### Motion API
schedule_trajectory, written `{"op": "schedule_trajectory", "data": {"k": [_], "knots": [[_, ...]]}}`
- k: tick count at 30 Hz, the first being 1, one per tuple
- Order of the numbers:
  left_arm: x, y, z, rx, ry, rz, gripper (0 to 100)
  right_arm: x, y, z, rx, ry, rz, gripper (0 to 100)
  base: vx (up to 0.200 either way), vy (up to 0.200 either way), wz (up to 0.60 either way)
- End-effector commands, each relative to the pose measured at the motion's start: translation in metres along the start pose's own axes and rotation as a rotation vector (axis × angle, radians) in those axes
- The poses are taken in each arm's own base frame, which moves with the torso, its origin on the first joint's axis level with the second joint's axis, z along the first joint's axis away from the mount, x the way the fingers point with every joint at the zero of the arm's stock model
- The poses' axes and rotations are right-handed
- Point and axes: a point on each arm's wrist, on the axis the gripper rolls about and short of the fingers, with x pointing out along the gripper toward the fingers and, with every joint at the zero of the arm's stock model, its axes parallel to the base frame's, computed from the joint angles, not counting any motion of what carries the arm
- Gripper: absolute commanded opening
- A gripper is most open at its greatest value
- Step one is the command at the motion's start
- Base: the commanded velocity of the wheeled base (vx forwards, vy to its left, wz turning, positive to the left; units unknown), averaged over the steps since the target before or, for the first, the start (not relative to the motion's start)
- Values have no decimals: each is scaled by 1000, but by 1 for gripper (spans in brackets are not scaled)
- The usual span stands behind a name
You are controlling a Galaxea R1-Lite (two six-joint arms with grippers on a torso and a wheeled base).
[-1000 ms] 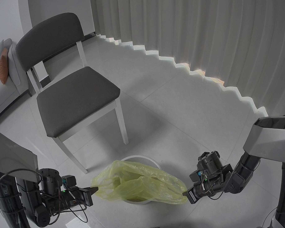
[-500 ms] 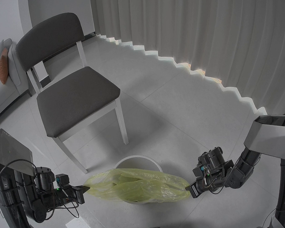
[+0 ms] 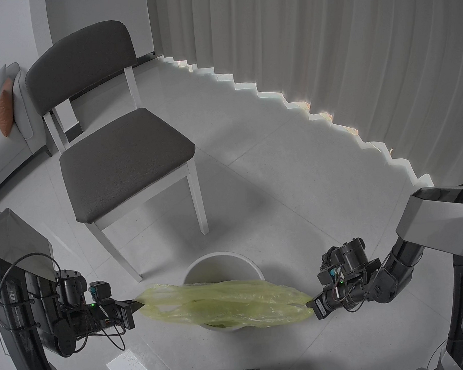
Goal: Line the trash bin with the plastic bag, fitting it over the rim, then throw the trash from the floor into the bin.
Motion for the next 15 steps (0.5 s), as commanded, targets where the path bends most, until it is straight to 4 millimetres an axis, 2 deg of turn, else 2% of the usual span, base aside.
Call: {"op": "schedule_trajectory", "data": {"k": [1, 8, 15], "knots": [[8, -5, 0, 22, 0, -27, 0, 6, 18, -1, -40, 15, 29, 0, 0, 0, 0], [20, -4, -4, 29, 16, -44, 0, 8, 37, -1, -90, 33, 57, 0, 0, 0, 0], [31, 7, -6, 20, 13, -29, 0, -3, 32, -14, -84, 69, 48, 0, 0, 0, 0]]}}
